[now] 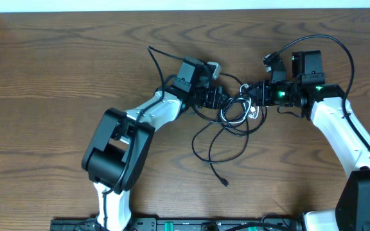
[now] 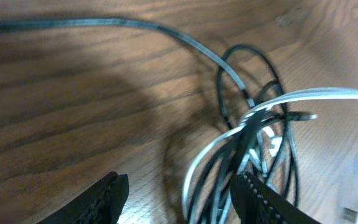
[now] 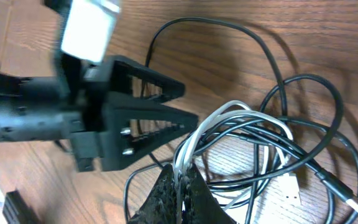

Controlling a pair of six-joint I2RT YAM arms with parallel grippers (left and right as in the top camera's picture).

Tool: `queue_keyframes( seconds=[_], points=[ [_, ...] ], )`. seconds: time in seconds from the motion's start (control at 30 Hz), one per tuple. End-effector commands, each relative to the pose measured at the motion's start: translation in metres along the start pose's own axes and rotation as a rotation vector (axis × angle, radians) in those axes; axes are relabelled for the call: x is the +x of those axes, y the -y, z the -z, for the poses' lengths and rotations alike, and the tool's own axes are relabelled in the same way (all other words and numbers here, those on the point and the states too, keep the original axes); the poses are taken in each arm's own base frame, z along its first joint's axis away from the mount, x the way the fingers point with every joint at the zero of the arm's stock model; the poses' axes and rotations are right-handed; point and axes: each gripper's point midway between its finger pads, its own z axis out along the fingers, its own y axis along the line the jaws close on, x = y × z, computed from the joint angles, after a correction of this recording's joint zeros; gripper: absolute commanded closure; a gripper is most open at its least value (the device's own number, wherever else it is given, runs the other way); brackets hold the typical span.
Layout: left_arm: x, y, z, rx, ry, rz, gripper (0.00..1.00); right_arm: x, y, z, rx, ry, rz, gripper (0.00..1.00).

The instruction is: Untangle cables

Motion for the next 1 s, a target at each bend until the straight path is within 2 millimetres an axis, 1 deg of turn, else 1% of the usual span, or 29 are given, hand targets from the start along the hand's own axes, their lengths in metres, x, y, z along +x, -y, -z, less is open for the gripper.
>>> queue_keyframes(
  seconds=[0.0,0.27,0.37,0.57,0.87,0.97],
  points=[
    [0.007,-0.002,-0.005,0.006,-0.022,0.018,0.43,-0.006,-0.009,0.003,-0.042,0.011,0.031,0.99],
    [0.024,-0.007,-0.008,-0.013,-0.083,0.050,0.53,-0.006,-0.009,0.003,-0.042,0.011,0.031,0.99],
    [0.030,-0.006,-0.013,-0.012,-0.099,0.048,0.54,-0.006,-0.009,0.003,-0.041,0.011,0.031,0.99],
    [0.043,-0.002,-0.023,-0.008,-0.132,0.041,0.54,-0.006,-0.008,0.003,-0.036,0.010,0.029,0.99],
    [0.041,-0.005,-0.023,-0.028,-0.124,0.038,0.54,-0.006,-0.007,0.003,-0.026,0.011,0.029,0.99],
    [0.027,-0.001,-0.015,-0.019,-0.090,0.030,0.54,-0.006,-0.006,0.003,-0.024,0.011,0.029,0.99]
  ],
)
